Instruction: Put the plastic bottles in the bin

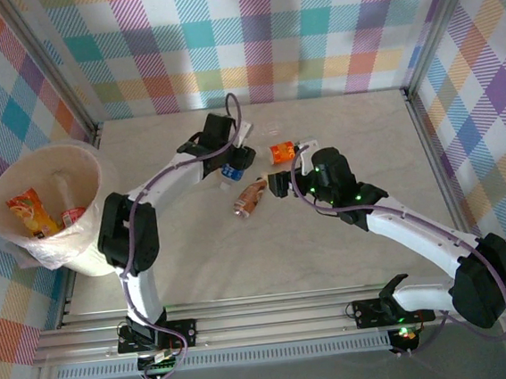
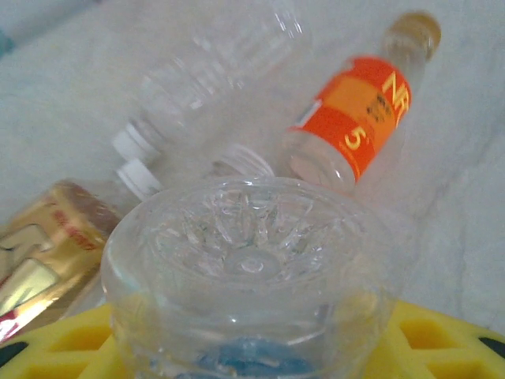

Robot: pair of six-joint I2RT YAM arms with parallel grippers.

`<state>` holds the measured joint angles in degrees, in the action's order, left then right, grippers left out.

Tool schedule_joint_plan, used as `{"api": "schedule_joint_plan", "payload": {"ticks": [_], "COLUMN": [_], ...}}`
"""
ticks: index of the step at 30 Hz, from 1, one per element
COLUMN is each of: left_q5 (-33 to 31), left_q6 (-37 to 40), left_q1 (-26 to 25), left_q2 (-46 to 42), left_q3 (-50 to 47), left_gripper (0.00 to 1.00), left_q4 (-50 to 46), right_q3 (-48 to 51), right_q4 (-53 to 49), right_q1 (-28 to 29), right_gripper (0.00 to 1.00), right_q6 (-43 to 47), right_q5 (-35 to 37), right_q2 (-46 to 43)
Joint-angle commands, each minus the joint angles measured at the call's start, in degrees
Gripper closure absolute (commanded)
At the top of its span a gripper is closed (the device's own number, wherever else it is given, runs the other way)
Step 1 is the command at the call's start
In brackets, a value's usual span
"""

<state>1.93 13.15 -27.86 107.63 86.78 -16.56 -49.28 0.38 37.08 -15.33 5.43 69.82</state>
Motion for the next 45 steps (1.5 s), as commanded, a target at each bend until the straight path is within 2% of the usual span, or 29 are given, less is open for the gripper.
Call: {"api": "schedule_joint_plan", "payload": {"ticks": [1, 11, 24, 29, 35, 40, 45], "left_q5": [-3.14, -7.8, -20.41, -26.61, -34.69, -38.43, -38.22], "left_q6": [-5.28, -11.65, -16.66, -15.65, -12.64, -12.37, -14.29], "left_q1": [0.74, 1.13, 4.43, 8.24, 13.64, 20.58, 28.13], "left_q2": [-5.8, -19.68, -39.37, -44.24, -45.85, -44.52, -44.42], "left_q3": [-3.71, -13.29, -12.95, -9.19, -0.43, 7.52, 9.51], "left_gripper": [0.46, 0.46, 0.47, 0.48, 0.48, 0.49, 0.49], "left_q4": [6.64, 10.3, -4.24, -10.18, -16.61, -21.62, -24.57], "right_q3": [-0.22, -1.37, -4.46, -5.37, -6.07, -6.88, -7.04], "right_q4": [6.01, 11.29, 12.57, 12.98, 13.68, 13.85, 14.46], "right_q1": [-0.08, -0.09, 0.01, 0.02, 0.08, 0.1, 0.1], "right_gripper": [0.0, 0.0, 0.0, 0.0, 0.0, 0.0, 0.0], "right_q6": [2.48, 2.37, -0.1, -0.4, -0.83, -0.84, -0.83], "right_q5": [-7.77, -16.15, -18.68, -19.21, -19.82, -20.06, -19.85], "right_q2": [0.92, 3.01, 6.2, 7.21, 8.44, 9.63, 10.31]}}
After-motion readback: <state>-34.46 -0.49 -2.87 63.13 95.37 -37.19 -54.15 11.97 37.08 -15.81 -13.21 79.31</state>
